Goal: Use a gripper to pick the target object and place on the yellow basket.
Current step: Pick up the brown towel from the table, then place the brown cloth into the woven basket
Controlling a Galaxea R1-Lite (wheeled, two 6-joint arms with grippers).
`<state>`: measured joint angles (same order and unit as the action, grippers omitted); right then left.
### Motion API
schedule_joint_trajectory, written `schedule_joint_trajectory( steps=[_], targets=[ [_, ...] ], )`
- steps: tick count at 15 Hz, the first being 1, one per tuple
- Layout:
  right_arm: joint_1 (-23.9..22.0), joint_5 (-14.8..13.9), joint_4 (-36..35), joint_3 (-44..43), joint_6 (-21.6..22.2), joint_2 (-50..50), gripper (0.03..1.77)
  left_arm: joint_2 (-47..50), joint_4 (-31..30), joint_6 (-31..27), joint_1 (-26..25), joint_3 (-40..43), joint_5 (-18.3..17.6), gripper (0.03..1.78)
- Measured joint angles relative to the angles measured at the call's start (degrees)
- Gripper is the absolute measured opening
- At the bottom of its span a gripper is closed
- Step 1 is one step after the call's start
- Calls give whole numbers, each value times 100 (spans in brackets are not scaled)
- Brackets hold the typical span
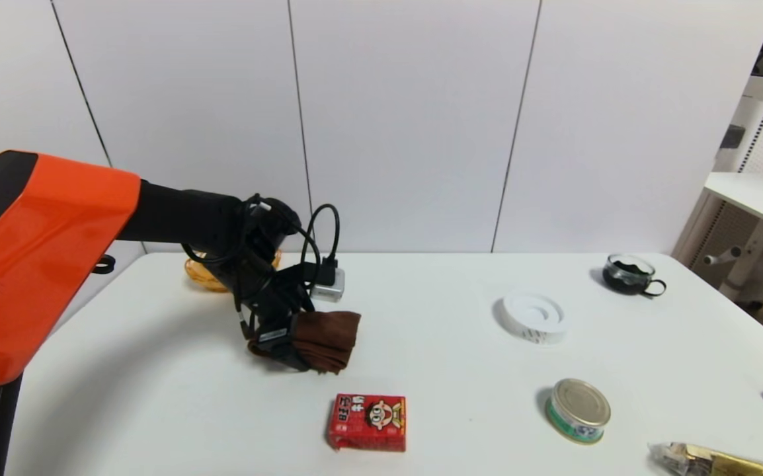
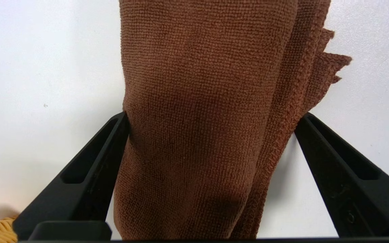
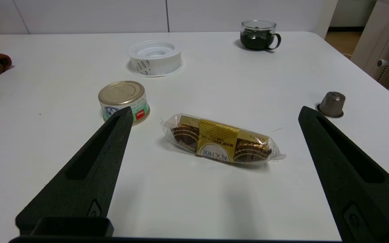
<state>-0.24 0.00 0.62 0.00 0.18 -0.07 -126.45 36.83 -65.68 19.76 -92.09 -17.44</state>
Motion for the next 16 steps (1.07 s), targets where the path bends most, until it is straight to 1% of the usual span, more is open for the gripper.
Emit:
schedule_joint_trajectory(
  steps=[3, 6, 7, 8, 9, 11, 14, 15, 16],
  targets=[
    [-2, 0, -2, 0, -2, 0, 169, -45, 10, 118, -9, -2, 13, 169],
    [-2, 0, 0, 0, 0, 0, 169, -48, 24, 389, -9, -48, 11, 169],
    [-2, 0, 0, 0, 0, 0, 169, -48, 43, 533, -9, -77, -9, 159],
    [-2, 0, -2, 0, 0, 0, 169, -48, 60, 627, -4, -105, -41, 143],
    [-2, 0, 0, 0, 0, 0, 169, -50, 93, 658, -4, -143, -50, 129],
    [-2, 0, 0, 0, -2, 0, 169, -52, 211, 668, -13, -182, -55, 104],
    [-2, 0, 0, 0, -2, 0, 169, 11, 486, 731, -24, -223, -68, 77],
    [-2, 0, 0, 0, -2, 0, 169, 66, 506, 830, -26, -249, -66, 49],
    [-2, 0, 0, 0, -2, 0, 169, 129, 512, 959, -37, -306, -72, 37]
  ],
)
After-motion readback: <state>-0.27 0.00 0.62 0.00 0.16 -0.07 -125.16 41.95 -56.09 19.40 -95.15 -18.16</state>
